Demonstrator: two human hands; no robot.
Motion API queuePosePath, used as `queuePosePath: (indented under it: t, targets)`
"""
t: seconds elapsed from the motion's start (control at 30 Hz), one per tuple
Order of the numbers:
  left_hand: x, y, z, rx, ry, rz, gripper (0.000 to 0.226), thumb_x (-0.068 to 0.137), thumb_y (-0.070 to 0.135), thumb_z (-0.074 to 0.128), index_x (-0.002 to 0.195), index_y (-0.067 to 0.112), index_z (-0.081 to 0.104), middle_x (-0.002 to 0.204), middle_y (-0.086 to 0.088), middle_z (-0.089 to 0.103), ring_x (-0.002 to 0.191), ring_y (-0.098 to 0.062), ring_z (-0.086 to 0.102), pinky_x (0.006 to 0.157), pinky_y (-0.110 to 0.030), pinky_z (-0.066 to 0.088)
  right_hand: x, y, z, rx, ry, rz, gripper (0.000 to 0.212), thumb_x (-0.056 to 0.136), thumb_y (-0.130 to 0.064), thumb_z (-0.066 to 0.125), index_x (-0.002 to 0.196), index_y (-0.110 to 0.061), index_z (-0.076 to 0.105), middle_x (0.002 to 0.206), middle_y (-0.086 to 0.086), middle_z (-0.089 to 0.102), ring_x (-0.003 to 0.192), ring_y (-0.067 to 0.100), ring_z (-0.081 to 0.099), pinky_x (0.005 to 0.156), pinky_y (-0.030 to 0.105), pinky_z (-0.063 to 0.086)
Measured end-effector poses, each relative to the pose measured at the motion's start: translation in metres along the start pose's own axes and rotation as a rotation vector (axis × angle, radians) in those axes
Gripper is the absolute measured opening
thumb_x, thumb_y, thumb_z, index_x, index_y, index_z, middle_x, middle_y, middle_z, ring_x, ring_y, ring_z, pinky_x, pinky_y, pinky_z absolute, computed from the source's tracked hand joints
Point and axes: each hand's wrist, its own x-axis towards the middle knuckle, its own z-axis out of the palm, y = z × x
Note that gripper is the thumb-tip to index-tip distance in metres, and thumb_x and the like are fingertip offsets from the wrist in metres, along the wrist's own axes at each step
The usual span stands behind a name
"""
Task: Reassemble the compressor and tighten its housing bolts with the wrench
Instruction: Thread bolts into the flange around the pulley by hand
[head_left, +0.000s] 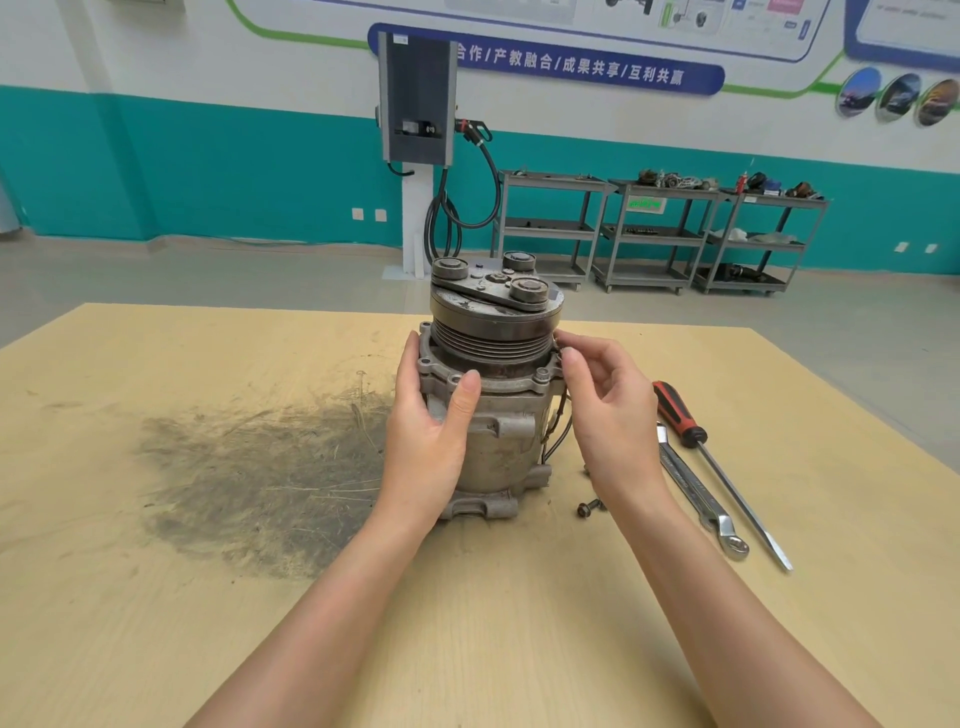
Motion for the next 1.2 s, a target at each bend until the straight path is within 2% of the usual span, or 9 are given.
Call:
queuePosePath:
  t: [0.1,0.2,0.3,0.47,0.7,0.87,1.0,1.1,1.2]
  targets:
    - [-0.0002,0.0003,-0.0007,-0.007,-0.004,-0.003,0.086,0.082,0.057,0.056,0.156,0.027,0.023,0.13,0.043,0.035,0.116,0.036,0.03,0.104,-0.001,0.029,-0.0007,-0.0013,0.0028,0.008,0.007,0.004,0.01,0.097,-0.012,0.058,0.101,-0.016,0.067,0.113,-0.007,0.069,0.103,-0.002,0.065,0.094,0.029,0.054]
    - [0.0,0.0,0.0,0.002,0.002,0.005,0.085,0.083,0.055,0.057,0.155,0.026,0.024,0.127,0.045,0.033,0.114,0.037,0.03,0.097,0.006,0.027,0.001,-0.002,0.0049,0.01,0.025,0.018,0.01,0.094,-0.013,0.063,0.086,-0.017,0.06,0.113,-0.005,0.07,0.102,-0.001,0.066,0.094,0.035,0.055]
    - [0.0001,0.0004,-0.0001,0.002,0.004,0.005,0.083,0.083,0.054,0.057,0.154,0.026,0.025,0.126,0.046,0.033,0.113,0.038,0.03,0.094,0.007,0.026,0.0014,0.0,0.0052,0.043,0.034,0.036,0.009,0.093,-0.016,0.066,0.086,-0.015,0.06,0.113,-0.003,0.07,0.104,0.004,0.067,0.094,0.038,0.055]
    - [0.0006,-0.0003,-0.0007,0.003,0.001,0.0,0.086,0.083,0.054,0.057,0.156,0.023,0.023,0.129,0.042,0.034,0.113,0.038,0.03,0.094,0.008,0.026,-0.003,-0.0004,0.0049,-0.001,0.044,-0.012,0.016,0.099,-0.017,0.056,0.111,-0.019,0.067,0.106,-0.011,0.071,0.1,-0.003,0.065,0.09,0.019,0.052]
    - [0.0003,0.0013,-0.0006,0.011,0.002,-0.004,0.086,0.083,0.053,0.057,0.156,0.023,0.023,0.129,0.043,0.032,0.113,0.039,0.028,0.096,0.007,0.025,-0.0008,-0.0024,0.0078,-0.022,0.056,0.002,0.012,0.096,-0.015,0.06,0.094,-0.025,0.066,0.114,-0.004,0.071,0.098,-0.008,0.064,0.086,0.012,0.05]
    - [-0.0004,0.0025,-0.0006,-0.003,0.001,-0.017,0.086,0.083,0.053,0.057,0.156,0.025,0.023,0.143,0.027,0.037,0.115,0.036,0.029,0.1,0.004,0.027,0.0017,-0.0018,0.0092,-0.035,0.086,0.03,0.012,0.093,-0.018,0.066,0.083,-0.021,0.061,0.112,-0.004,0.071,0.097,-0.006,0.066,0.09,0.026,0.055]
    - [-0.0012,0.0033,-0.0008,-0.007,-0.005,-0.02,0.087,0.082,0.054,0.057,0.156,0.025,0.022,0.139,0.03,0.038,0.114,0.037,0.03,0.098,0.005,0.027,0.0009,-0.0012,0.0054,0.025,0.056,0.051,0.003,0.093,-0.019,0.065,0.091,-0.018,0.063,0.11,-0.007,0.071,0.101,0.0,0.067,0.092,0.032,0.056]
    - [-0.001,0.0037,-0.0011,-0.004,-0.004,-0.017,0.087,0.082,0.055,0.057,0.156,0.025,0.023,0.141,0.027,0.037,0.114,0.038,0.029,0.099,0.005,0.027,-0.0046,-0.0015,0.0052,-0.003,0.024,-0.003,0.016,0.098,-0.017,0.057,0.111,-0.02,0.065,0.111,-0.01,0.07,0.104,-0.003,0.064,0.092,0.018,0.051]
    - [-0.0012,0.0046,-0.0012,-0.005,-0.002,-0.022,0.089,0.081,0.058,0.057,0.156,0.026,0.022,0.144,0.025,0.036,0.114,0.037,0.028,0.102,-0.001,0.027,-0.0056,-0.0025,0.0076,-0.037,0.046,-0.013,0.02,0.099,-0.015,0.055,0.111,-0.025,0.066,0.117,-0.007,0.069,0.106,-0.007,0.061,0.091,0.012,0.048]
